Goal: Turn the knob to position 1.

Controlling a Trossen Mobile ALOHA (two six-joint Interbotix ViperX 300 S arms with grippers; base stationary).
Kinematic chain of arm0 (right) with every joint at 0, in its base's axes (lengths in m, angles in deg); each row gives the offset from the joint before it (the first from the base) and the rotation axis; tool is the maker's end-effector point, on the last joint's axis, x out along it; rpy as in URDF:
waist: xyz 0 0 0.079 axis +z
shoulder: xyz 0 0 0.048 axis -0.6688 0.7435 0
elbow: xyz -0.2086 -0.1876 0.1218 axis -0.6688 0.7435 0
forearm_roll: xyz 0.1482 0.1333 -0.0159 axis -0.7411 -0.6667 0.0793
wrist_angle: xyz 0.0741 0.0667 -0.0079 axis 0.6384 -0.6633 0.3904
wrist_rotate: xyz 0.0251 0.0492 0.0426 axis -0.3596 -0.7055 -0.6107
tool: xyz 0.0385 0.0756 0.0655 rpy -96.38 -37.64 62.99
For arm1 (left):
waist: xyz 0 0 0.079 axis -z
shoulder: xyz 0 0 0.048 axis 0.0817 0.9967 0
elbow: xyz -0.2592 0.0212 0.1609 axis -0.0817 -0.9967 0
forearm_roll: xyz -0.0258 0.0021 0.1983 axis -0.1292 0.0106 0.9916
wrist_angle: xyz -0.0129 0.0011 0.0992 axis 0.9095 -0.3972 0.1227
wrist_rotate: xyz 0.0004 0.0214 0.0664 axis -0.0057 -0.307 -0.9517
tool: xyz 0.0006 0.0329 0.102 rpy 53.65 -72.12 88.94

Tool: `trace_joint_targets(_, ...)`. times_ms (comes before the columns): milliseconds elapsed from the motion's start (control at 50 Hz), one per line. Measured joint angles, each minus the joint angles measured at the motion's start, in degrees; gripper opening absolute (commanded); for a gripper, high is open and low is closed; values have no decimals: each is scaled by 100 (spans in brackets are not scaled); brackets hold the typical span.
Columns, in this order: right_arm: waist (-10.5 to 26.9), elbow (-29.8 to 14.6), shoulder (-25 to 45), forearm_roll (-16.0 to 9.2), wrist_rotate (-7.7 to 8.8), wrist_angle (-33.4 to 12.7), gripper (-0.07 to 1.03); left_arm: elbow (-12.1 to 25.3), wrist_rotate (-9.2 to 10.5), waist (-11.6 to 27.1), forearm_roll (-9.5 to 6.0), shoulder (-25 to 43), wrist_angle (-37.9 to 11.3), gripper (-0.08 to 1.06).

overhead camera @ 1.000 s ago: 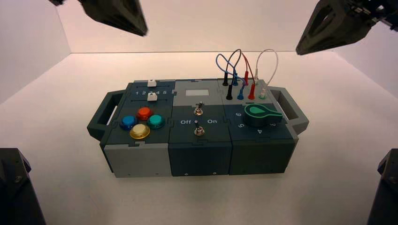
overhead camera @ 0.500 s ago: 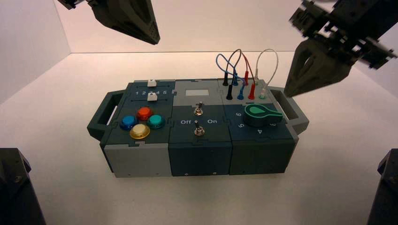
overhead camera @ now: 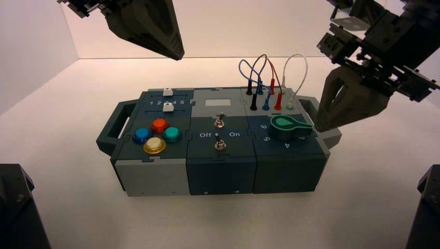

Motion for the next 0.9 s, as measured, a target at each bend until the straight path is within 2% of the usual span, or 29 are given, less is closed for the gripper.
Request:
trace_joint_targets(380, 18, -9, 668, -53, 18, 220, -2, -9, -9, 9, 0, -9, -70, -3)
trace_joint_targets(900, 18, -35, 800, -35, 26, 615, -2, -9, -35, 9, 9, -18, -141, -3)
